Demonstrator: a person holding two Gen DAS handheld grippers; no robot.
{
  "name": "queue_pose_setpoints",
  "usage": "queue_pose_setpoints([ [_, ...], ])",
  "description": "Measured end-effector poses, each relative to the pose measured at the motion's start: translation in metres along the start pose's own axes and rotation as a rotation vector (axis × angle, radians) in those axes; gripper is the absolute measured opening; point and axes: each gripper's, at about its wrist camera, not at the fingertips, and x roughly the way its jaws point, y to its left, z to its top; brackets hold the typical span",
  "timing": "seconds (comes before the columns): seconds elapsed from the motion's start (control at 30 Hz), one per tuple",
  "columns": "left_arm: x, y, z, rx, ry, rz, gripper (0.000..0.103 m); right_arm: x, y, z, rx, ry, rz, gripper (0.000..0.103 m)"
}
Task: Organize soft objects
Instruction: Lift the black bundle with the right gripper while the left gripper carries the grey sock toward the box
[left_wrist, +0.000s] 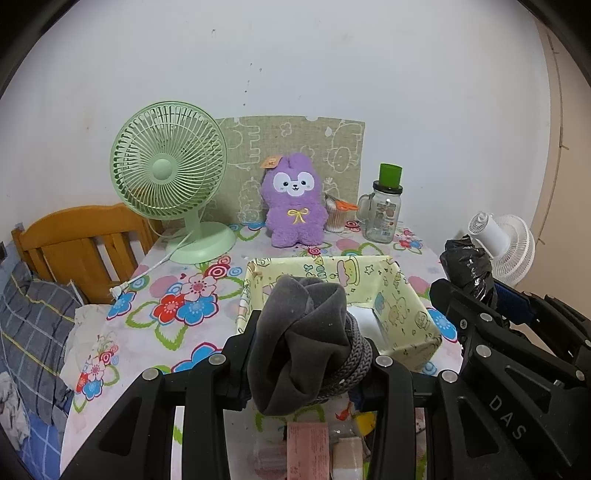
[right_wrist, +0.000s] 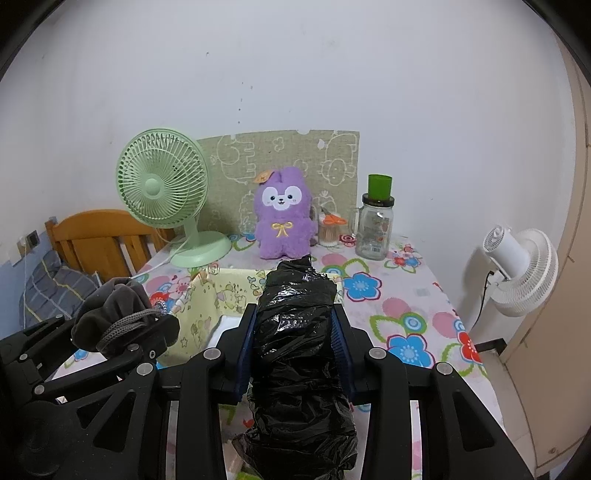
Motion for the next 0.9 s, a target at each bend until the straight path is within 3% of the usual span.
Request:
queue_pose_setpoints([
  [0.53,0.033,0.003,0.025,-0.002,0.021,0.009,0.039,0.037,-0.003,0.023,0.007,0.018,0.021,0.041],
  [0.9,0.078,0.006,0.034,-0.007,0.096,0.027,0.039,0.083,-0.008,0.027,0.013,0.088,0.024,0.041],
])
